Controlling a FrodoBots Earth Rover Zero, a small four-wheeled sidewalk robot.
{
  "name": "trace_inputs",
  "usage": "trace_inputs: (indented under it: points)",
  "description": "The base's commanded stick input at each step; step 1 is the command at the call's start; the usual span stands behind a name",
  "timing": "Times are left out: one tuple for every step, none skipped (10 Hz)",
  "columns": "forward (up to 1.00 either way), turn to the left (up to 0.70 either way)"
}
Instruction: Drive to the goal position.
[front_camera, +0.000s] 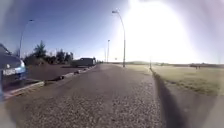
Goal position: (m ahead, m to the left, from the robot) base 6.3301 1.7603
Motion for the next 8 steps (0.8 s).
trace_inputs:
  points:
    - [0.70, 0.00]
    - [0.70, 0.00]
    - [0.70, 0.00]
    - [0.70, 0.00]
    - [0.70, 0.00]
    - [0.70, 0.00]
    - [0.70, 0.00]
    - [0.70, 0.00]
